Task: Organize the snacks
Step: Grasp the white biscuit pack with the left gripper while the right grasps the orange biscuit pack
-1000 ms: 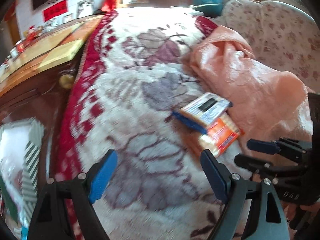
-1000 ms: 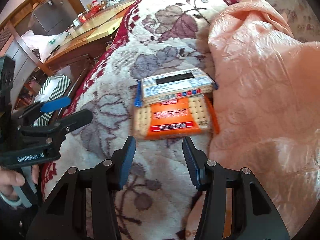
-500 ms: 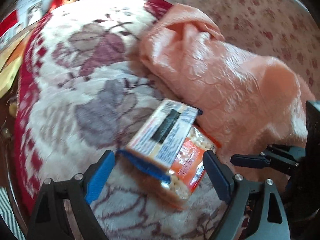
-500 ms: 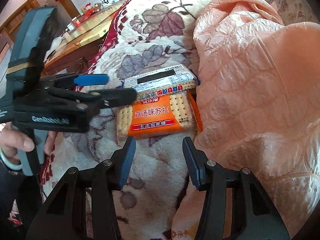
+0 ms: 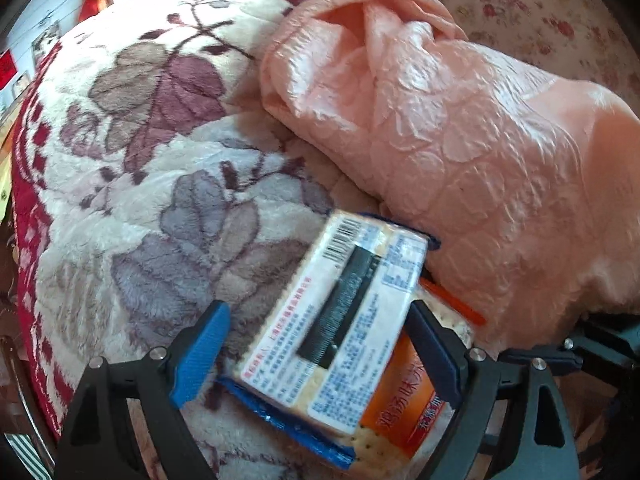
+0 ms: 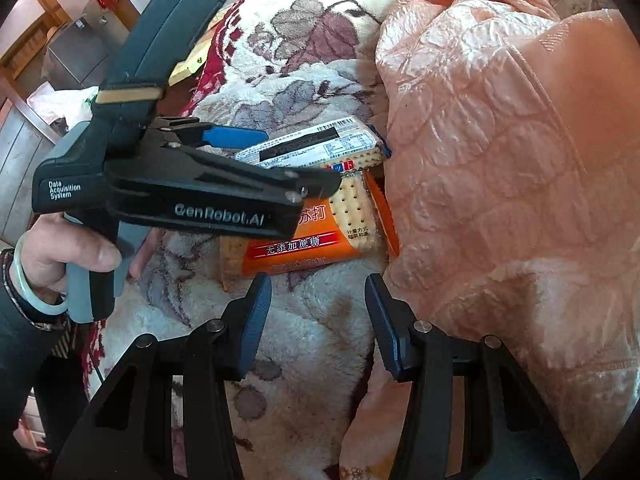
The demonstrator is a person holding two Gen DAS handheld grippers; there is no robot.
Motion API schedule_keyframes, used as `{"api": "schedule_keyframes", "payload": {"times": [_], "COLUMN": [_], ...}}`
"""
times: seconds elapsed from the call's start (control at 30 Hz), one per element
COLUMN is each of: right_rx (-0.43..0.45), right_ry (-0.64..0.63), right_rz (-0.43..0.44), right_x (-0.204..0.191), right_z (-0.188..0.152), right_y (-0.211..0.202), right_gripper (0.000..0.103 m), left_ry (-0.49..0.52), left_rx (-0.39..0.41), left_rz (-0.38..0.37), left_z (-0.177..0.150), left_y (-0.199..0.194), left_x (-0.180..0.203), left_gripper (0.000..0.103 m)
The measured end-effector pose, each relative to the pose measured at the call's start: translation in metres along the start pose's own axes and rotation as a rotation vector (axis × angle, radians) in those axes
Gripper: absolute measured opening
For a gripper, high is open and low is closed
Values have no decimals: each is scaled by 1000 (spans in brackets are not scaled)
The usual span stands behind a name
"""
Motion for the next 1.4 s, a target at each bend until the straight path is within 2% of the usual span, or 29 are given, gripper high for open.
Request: {"api": "schedule_keyframes", "payload": {"times": [0.03,0.17,0.23,0.3,0.43,0.47,0.5,0.63,0.73,0.87,0.97,1.03,1.1,1.2,1.27,1.3,1.33,1.4], "right_rx": [-3,-17,-24,-36,-67,-77,-84,-87,-81,-69,-58,-46,-17,29,34,31,26,23], "right_ry": [-1,-2,4,24,51,59,72,123,103,44,-3,-50,-100,-118,-134,-143,-152,-174], "right_rz": [0,9,19,42,74,80,88,106,85,21,-50,-112,-154,-119,-92,-88,-85,-80], "right_x": [0,-3,-3,-3,-8,-8,-9,-9,-17,-37,-58,-68,-76,-69,-63,-62,-61,-61], "right_z": [0,-1,0,2,12,15,19,37,57,79,84,82,77,72,68,66,65,60], "right_y": [1,4,6,10,23,28,32,43,52,59,65,69,72,70,68,66,64,59], "right_gripper": [48,48,48,48,49,57,60,61,62,68,68,69,71,68,62,60,58,56], "left_ry": [-4,-35,-84,-139,-188,-192,-200,-253,-305,-345,-373,-389,-392,-403,-423,-439,-450,-437], "left_rx": [9,42,65,88,117,122,130,157,181,208,208,192,177,159,149,152,158,169], "left_rz": [-15,21,60,79,135,151,162,206,255,305,312,322,331,355,326,304,289,269], "left_z": [-1,-5,-12,-21,-47,-54,-63,-97,-124,-143,-147,-146,-144,-141,-140,-140,-140,-140], "left_y": [-1,-7,-14,-24,-48,-54,-62,-87,-102,-108,-105,-101,-97,-94,-91,-89,-89,-90], "left_x": [-1,-8,-15,-25,-40,-43,-46,-58,-67,-69,-71,-73,-76,-82,-88,-91,-92,-89], "left_gripper": [77,70,63,61,60,60,60,59,59,59,63,75,80,85,86,85,74,62]}}
Point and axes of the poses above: each gripper's, at about its wrist camera, not at the fingertips, and y roughly the way its jaws point, x to its right, z to its top, the point moved 2 cm from there along y, roughly the way its jaws point, and after that the axes turned 11 degrees about -z, right-handed, at the moved point
